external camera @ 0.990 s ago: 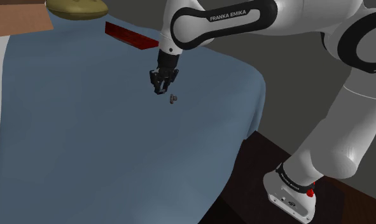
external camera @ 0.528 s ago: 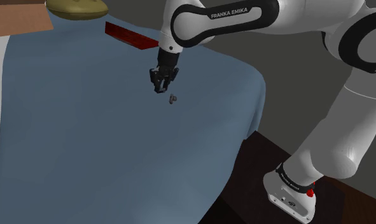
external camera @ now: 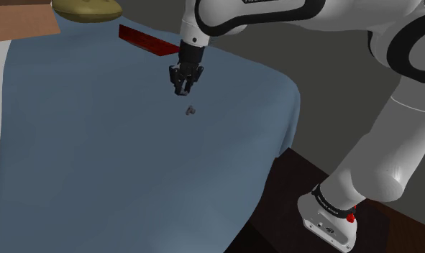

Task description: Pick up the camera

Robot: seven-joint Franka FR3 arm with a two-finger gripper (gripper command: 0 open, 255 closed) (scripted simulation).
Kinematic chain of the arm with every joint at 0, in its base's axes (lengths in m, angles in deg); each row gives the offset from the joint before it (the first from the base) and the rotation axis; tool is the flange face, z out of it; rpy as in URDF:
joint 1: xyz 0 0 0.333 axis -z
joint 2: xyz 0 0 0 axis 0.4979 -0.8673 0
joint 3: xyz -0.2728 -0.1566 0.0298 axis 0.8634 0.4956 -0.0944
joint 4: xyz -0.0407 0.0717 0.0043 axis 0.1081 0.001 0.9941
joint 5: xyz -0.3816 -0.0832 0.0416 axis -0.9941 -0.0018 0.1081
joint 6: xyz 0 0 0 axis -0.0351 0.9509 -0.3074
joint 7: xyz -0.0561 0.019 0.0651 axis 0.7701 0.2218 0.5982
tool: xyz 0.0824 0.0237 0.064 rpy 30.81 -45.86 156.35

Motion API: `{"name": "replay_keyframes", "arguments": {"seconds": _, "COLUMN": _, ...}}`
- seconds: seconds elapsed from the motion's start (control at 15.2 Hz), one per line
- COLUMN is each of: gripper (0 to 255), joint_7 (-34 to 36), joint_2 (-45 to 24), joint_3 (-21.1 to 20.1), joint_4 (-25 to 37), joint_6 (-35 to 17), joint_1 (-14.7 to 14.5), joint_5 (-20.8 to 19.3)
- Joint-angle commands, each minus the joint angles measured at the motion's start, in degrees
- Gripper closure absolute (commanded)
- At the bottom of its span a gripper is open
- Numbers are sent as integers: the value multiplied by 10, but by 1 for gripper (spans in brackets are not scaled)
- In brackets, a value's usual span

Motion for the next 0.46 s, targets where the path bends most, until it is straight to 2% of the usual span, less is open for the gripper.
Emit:
{"name": "replay_keyframes", "arguments": {"seconds": 0.0, "gripper": 255, "joint_7": 1, "joint_2": 2, "joint_3": 0, "joint_4": 14, "joint_6": 16, "joint_1": 0, "joint_5": 0}}
{"name": "replay_keyframes", "arguments": {"seconds": 0.4, "gripper": 255, "joint_7": 5, "joint_2": 4, "joint_3": 0, "joint_4": 43, "joint_6": 47, "joint_1": 0, "joint_5": -1}}
